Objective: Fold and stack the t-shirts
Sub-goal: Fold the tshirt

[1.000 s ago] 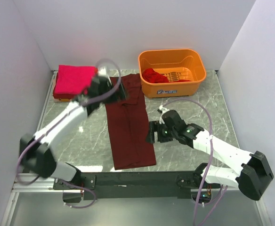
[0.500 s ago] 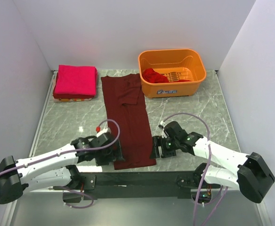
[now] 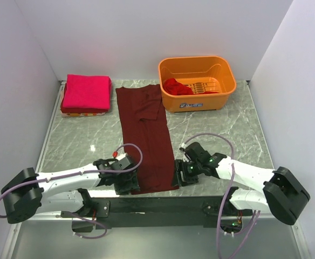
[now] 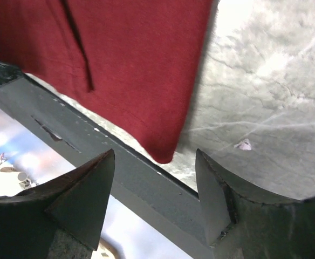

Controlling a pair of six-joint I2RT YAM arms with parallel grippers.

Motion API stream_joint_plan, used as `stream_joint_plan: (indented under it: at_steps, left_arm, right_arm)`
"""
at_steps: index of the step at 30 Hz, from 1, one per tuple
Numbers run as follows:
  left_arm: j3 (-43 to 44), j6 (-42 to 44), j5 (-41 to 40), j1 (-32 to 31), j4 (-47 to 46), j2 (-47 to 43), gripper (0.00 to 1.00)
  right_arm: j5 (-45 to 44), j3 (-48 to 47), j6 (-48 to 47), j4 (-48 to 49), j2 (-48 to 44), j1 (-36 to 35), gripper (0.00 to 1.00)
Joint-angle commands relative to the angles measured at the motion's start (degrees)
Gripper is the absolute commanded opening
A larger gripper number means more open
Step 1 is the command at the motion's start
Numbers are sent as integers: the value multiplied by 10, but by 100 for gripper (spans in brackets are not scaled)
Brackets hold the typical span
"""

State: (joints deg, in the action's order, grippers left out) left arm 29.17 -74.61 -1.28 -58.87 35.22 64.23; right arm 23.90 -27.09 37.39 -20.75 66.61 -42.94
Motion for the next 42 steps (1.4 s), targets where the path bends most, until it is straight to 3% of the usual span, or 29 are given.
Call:
stream_joint_plan:
  at_steps: [1, 8, 12, 13, 17, 27, 33, 42]
  left_arm:
    - [-15, 7, -21, -3, -44, 33, 60]
    - [-10, 17, -14, -2, -42, 49, 24]
    - [-3, 10, -9, -4, -38, 54, 1]
    - [0, 8, -7, -3, -37, 55, 1]
    - [-9, -9, 4, -4, -43, 37, 1]
    - [-34, -70, 18, -48, 12, -84, 1]
    - [52, -48, -50, -42, 39, -80, 1]
    - [106, 34, -131, 100, -8, -64, 1]
  right_arm:
    - [-6, 9, 16, 26, 10, -7, 68]
    - [-24, 15, 30, 57, 49, -16, 60]
    - [-19, 20, 47, 73, 67, -25, 49]
    - [-21, 21, 50, 71, 67, -29, 46]
    - [-50, 26, 65, 59, 60, -47, 0]
    - [-52, 40, 97, 31, -37, -87, 0]
    - [-164, -56, 68, -22, -74, -85, 0]
    - [-274, -158, 38, 72, -14, -39, 0]
